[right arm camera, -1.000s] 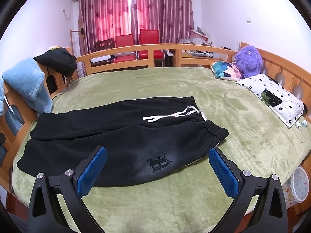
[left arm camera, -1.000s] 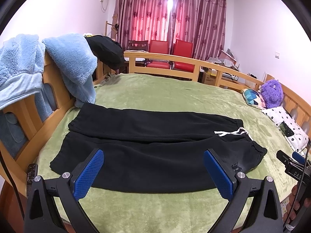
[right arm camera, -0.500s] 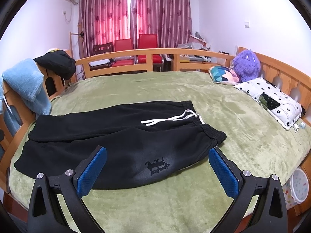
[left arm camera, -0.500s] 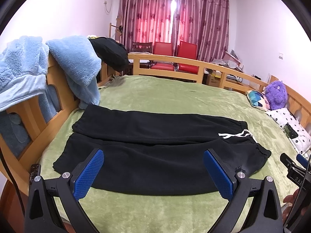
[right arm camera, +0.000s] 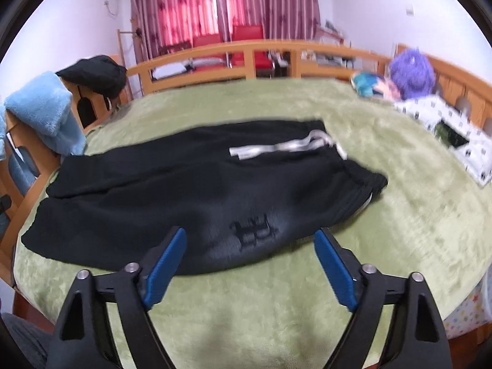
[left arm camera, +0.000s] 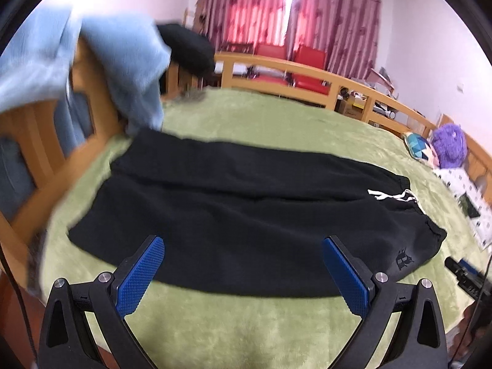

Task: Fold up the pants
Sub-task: 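Lower both grippers onto the sweatpants legs and close on the fabric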

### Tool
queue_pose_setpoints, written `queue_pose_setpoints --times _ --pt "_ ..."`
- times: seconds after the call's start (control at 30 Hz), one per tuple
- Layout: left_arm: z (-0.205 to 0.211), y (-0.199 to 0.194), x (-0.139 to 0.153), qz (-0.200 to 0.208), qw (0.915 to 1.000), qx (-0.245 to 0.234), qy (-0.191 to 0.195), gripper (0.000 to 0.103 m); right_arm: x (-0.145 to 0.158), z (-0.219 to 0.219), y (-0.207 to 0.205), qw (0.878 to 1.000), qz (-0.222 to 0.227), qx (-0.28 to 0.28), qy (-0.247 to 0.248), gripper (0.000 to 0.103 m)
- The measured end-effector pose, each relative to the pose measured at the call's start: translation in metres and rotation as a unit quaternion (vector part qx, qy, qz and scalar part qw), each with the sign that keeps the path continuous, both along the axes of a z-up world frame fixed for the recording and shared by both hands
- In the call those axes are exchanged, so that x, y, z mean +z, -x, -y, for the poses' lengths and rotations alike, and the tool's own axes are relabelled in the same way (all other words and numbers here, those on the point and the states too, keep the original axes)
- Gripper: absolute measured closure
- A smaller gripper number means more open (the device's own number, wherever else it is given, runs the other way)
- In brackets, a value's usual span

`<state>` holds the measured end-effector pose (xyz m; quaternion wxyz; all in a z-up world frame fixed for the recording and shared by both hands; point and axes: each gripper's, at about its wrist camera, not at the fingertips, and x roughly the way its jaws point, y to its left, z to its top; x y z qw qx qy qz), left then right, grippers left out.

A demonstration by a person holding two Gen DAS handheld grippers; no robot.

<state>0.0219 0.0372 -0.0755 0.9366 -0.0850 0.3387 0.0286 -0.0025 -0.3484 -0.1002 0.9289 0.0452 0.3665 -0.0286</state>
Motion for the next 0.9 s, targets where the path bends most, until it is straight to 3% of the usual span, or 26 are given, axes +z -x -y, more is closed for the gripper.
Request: queue_pose_setpoints --times 0.1,0.17,0.23,0.27,0.4,0.5,0.7,0.83,0.9 --pt "-0.023 -0.003 -0.033 -0.027 0.9983 0.010 0.051 0.002 -0.025 0.014 -0.003 1.000 -0.007 -0.021 -0.008 0.029" --pt "-0.031 -0.004 -0.053 -0.042 0.9974 0.024 0.054 0.009 -0.044 0.025 -0.008 0.999 -0.024 -0.027 -0.023 0.030" --pt "-0.041 -0.007 -0.071 -0.056 0.9967 0.036 0.047 0.009 -0.061 0.032 -0.016 0.998 -0.046 -0.027 -0.031 0.043" --pt "-0.046 -0.009 -0.080 -0.061 0.9964 0.040 0.042 0.009 -0.065 0.034 -0.019 0.998 -0.051 -0.029 -0.033 0.043" --pt "-0.061 -0.020 -0.110 -0.088 0.9940 0.051 0.039 0.014 -0.089 0.046 -0.040 0.995 -0.067 -0.046 -0.066 0.043" --pt "-0.074 -0.027 -0.124 -0.103 0.9903 0.064 0.068 0.025 -0.101 0.057 -0.057 0.991 -0.070 -0.068 -0.094 0.043" --pt "-0.098 -0.035 -0.146 -0.112 0.9834 0.101 0.101 0.025 -0.121 0.065 -0.091 0.984 -0.096 -0.096 -0.119 0.043" --pt "-0.114 -0.040 -0.162 -0.110 0.9749 0.126 0.147 0.026 -0.132 0.064 -0.106 0.982 -0.095 -0.110 -0.121 0.030" --pt "-0.117 -0.045 -0.163 -0.097 0.9740 0.134 0.155 0.026 -0.133 0.061 -0.112 0.983 -0.092 -0.111 -0.113 0.029"
